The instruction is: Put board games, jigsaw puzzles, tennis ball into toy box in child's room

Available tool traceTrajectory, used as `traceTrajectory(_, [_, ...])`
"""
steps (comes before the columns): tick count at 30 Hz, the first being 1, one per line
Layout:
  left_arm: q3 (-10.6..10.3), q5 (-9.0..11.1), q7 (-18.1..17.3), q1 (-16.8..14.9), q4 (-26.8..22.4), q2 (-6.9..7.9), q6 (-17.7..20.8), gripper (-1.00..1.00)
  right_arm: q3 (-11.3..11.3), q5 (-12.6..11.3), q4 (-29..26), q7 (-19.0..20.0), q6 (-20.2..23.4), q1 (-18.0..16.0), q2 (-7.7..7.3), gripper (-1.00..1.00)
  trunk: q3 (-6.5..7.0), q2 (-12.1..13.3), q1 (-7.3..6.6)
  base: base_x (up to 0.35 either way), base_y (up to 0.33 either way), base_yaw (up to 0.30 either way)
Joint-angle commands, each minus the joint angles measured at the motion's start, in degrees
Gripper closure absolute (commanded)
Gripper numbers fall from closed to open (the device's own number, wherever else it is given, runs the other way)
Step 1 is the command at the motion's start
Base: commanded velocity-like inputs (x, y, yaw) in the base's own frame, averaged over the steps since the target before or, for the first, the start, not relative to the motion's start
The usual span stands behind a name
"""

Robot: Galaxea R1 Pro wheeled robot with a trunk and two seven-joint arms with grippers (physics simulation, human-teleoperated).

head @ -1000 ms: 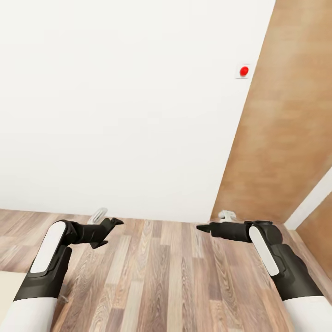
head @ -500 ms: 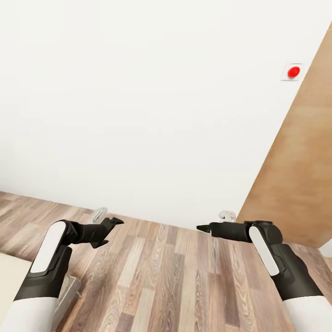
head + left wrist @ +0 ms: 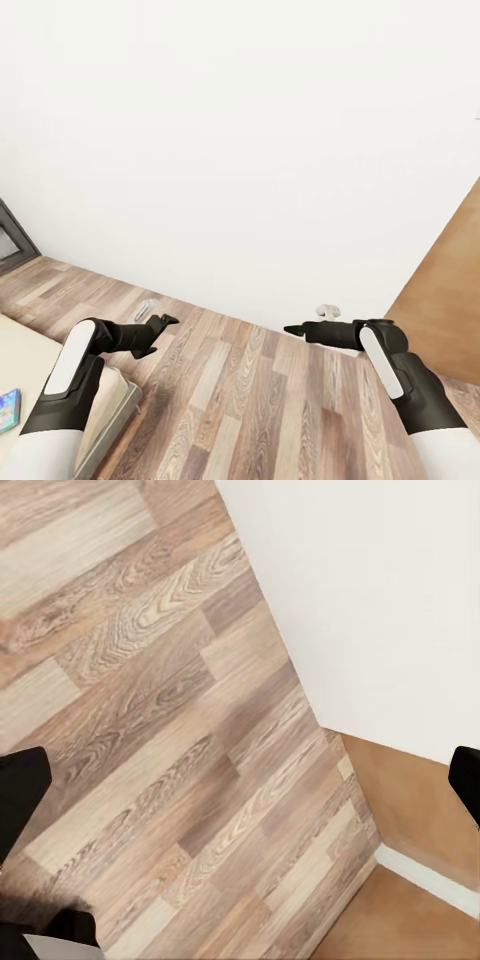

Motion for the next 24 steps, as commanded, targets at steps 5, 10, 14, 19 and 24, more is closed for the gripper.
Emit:
traceTrajectory(5, [-0.1, 0.3, 0.6, 0.0, 0.0, 0.01, 0.2, -1.0, 0.0, 0.6, -0.1, 0.6, 0.1, 0.0, -0.07, -1.0, -0.06, 0.0, 0.01, 0.003, 0.0, 0.296])
traceTrajectory(10, [-0.2, 0.2, 0.6, 0.0, -0.1, -0.02, 0.2, -1.0, 0.1, 0.6, -0.1, 0.6, 0.1, 0.0, -0.08, -1.0, -0.06, 0.0, 0.01, 0.001, 0.0, 0.296])
traceTrajectory(14, [-0.4, 0.2, 0.6, 0.0, -0.2, -0.04, 0.2, -1.0, 0.1, 0.6, -0.1, 0.6, 0.1, 0.0, -0.09, -1.0, -0.06, 0.0, 0.01, 0.014, 0.0, 0.296])
traceTrajectory(19, [-0.5, 0.1, 0.6, 0.0, -0.2, -0.06, 0.2, -1.0, 0.1, 0.6, -0.1, 0.6, 0.1, 0.0, -0.09, -1.0, -0.06, 0.0, 0.01, 0.146, 0.06, 0.296])
traceTrajectory(24, [-0.5, 0.1, 0.6, 0.0, -0.2, -0.06, 0.2, -1.0, 0.1, 0.6, 0.0, 0.6, 0.1, 0.0, -0.09, -1.0, -0.06, 0.0, 0.01, 0.225, 0.117, 0.296])
